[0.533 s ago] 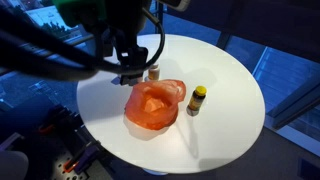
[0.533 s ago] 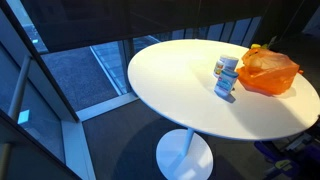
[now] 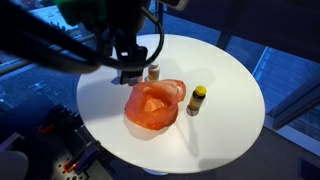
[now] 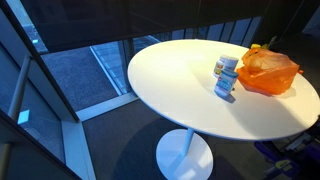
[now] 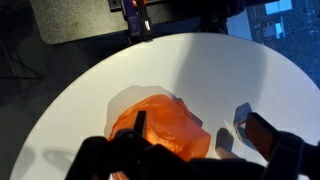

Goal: Put the bottle with the yellow label in the orange plastic bag.

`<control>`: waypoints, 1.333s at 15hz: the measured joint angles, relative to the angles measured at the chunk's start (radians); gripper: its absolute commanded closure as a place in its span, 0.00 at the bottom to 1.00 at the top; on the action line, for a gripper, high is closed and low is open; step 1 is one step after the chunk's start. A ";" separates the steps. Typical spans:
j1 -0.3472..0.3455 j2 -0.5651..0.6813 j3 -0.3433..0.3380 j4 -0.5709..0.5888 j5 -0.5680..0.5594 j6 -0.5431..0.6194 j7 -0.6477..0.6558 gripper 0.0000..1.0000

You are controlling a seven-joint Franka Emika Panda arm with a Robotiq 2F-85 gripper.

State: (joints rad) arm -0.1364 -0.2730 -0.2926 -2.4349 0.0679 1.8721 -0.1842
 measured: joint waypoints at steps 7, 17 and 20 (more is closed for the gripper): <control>0.008 0.001 0.094 0.006 0.000 0.000 0.024 0.00; 0.048 0.128 0.222 0.131 -0.001 0.164 0.285 0.00; 0.047 0.222 0.226 0.195 -0.003 0.221 0.378 0.00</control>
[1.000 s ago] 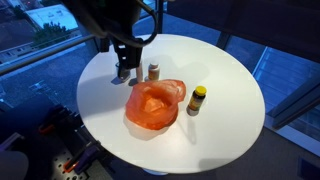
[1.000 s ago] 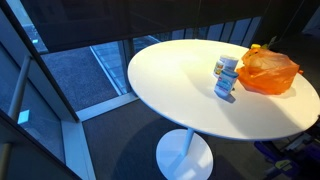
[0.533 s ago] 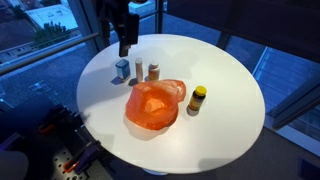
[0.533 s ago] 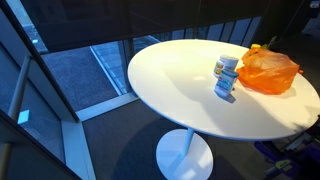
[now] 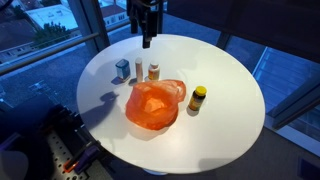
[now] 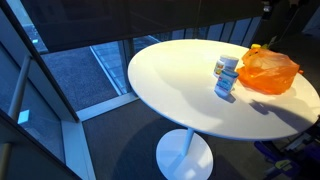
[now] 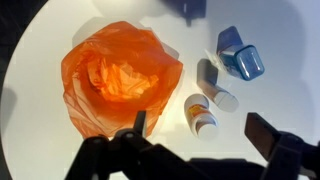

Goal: Put the bottle with the yellow label in the orange plastic bag.

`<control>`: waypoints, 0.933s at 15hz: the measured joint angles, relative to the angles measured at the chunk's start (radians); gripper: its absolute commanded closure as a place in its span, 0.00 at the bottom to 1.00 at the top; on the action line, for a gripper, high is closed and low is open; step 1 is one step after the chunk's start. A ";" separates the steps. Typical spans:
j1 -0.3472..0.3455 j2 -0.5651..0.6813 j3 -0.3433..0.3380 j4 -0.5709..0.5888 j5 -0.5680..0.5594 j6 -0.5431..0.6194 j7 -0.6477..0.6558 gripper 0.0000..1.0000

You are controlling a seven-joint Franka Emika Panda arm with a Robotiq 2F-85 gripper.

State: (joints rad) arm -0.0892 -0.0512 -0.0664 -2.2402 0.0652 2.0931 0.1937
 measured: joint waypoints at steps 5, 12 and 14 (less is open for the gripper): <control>-0.003 0.160 -0.023 0.134 -0.002 0.032 0.112 0.00; -0.009 0.334 -0.079 0.312 -0.002 0.033 0.192 0.00; -0.016 0.372 -0.094 0.350 -0.002 0.033 0.202 0.00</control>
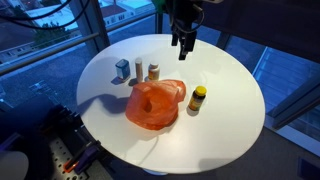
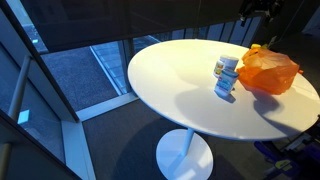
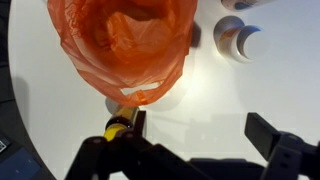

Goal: Put the bottle with the yellow label in the orange plastic bag.

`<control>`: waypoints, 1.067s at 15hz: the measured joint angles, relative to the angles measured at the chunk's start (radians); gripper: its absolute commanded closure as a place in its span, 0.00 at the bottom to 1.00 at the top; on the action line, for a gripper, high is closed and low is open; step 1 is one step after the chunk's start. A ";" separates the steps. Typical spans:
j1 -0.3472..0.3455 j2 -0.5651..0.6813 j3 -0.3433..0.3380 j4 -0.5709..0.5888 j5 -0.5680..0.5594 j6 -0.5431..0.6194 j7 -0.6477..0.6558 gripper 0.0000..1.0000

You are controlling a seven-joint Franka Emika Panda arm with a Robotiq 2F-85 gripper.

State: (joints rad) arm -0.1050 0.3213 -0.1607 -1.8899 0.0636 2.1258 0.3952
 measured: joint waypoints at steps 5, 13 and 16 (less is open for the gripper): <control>-0.025 0.088 -0.034 0.085 0.001 0.000 0.015 0.00; -0.085 0.196 -0.060 0.169 0.028 0.001 0.015 0.00; -0.100 0.223 -0.064 0.178 0.038 0.009 0.015 0.00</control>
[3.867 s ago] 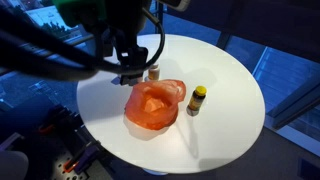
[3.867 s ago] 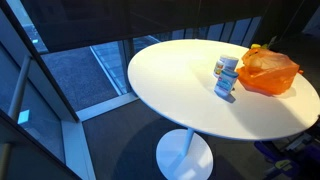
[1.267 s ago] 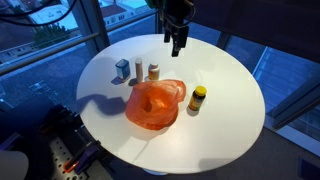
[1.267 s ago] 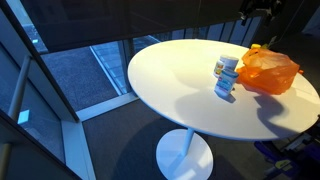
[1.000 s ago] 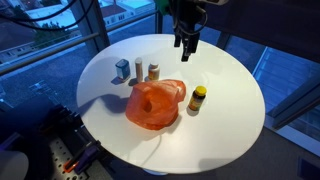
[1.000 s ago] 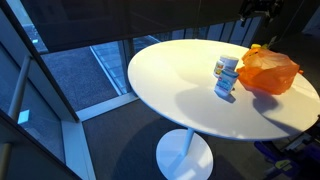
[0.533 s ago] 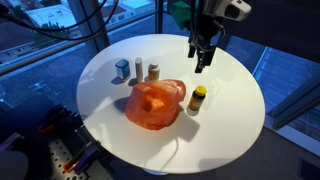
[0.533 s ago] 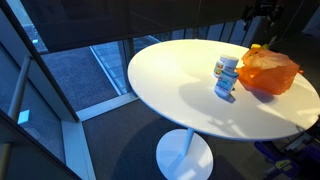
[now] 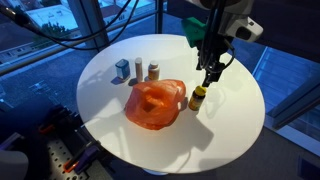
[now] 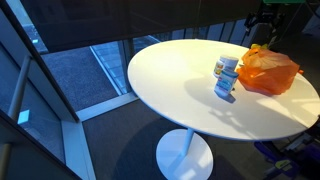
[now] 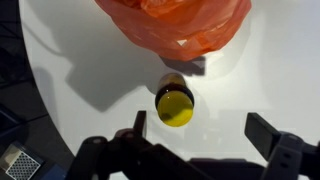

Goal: Put the bottle with the yellow label in the orange plastic bag.

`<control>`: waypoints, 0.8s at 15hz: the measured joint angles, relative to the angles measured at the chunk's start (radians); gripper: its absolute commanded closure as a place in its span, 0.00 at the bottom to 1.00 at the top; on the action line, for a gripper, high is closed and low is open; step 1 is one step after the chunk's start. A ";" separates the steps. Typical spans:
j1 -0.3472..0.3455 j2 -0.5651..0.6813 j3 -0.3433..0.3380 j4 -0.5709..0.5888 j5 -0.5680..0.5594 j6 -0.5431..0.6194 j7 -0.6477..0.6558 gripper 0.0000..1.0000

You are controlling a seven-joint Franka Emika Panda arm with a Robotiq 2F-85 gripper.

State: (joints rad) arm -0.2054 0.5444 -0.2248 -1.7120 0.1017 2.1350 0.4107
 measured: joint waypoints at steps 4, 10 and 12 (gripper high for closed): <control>-0.010 0.030 -0.004 0.001 0.012 0.026 0.000 0.00; -0.013 0.068 -0.016 0.001 0.012 0.052 0.001 0.00; -0.012 0.079 -0.017 0.001 0.012 0.056 0.003 0.14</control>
State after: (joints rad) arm -0.2175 0.6236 -0.2413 -1.7114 0.1137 2.1914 0.4132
